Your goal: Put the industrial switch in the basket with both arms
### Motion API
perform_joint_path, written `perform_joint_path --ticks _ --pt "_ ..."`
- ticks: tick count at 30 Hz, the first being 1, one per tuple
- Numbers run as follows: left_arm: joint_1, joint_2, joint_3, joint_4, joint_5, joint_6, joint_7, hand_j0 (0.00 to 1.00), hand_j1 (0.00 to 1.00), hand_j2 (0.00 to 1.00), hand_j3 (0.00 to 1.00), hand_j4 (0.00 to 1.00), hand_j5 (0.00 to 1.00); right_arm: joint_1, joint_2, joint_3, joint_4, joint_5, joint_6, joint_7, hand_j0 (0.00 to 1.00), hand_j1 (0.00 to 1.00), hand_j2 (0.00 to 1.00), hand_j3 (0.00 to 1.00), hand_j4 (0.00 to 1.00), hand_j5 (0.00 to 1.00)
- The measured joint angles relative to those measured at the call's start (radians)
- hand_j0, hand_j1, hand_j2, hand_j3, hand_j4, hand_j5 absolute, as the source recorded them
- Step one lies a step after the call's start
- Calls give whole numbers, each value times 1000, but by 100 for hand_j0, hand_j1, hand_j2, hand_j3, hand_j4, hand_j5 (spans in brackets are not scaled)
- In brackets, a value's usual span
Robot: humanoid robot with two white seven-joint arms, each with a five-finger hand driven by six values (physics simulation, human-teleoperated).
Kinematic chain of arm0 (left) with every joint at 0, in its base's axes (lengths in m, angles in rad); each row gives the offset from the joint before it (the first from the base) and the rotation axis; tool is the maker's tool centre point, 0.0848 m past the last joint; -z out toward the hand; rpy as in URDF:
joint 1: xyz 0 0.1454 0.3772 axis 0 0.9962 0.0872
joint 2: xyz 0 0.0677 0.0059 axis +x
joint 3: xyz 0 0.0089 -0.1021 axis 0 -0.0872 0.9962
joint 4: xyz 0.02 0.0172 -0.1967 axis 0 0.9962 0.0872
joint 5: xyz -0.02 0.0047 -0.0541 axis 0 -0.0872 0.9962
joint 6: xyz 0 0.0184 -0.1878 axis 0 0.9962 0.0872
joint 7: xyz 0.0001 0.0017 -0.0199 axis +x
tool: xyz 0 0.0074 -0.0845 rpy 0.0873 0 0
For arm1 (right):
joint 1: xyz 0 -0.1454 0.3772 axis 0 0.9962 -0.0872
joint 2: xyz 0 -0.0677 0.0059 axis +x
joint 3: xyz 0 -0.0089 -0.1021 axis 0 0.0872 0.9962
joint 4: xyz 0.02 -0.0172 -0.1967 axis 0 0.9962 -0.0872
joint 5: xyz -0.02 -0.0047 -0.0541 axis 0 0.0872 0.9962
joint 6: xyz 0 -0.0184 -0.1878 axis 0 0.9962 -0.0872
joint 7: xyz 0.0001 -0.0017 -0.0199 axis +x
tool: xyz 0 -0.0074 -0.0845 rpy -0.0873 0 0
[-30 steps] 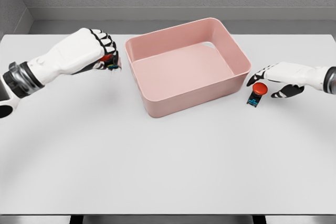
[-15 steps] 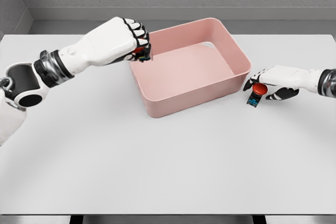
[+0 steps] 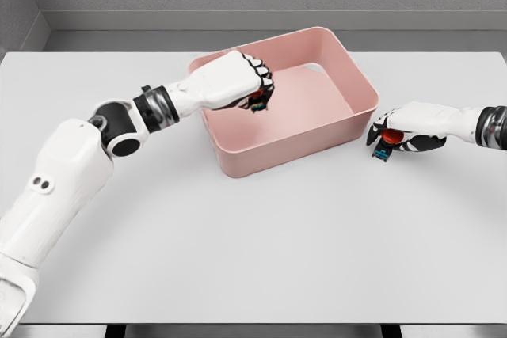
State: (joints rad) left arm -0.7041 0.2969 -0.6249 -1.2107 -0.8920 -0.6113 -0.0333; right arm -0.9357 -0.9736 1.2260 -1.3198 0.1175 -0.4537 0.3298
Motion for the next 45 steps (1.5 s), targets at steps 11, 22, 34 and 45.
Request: perform_joint_path --ticks 11,22,34,45 --pt "-34 -36 -17 103 -6 0 1 80 80 80 80 80 80 -6 -10 -17 11 1 -15 5 51 51 51 51 51 51" --pt "-40 -30 -15 101 1 0 3 83 83 83 83 83 83 -29 -34 -48 11 1 -63 7 51 51 51 51 51 51" --pt "118 483 -14 -346 349 0 12 100 100 100 100 100 100 -81 -44 -64 11 -6 -80 27 49 49 49 49 49 49" --pt "140 671 -13 -421 399 0 5 100 100 100 100 100 100 -100 -50 -124 9 -7 -84 70 48 48 48 48 48 48"
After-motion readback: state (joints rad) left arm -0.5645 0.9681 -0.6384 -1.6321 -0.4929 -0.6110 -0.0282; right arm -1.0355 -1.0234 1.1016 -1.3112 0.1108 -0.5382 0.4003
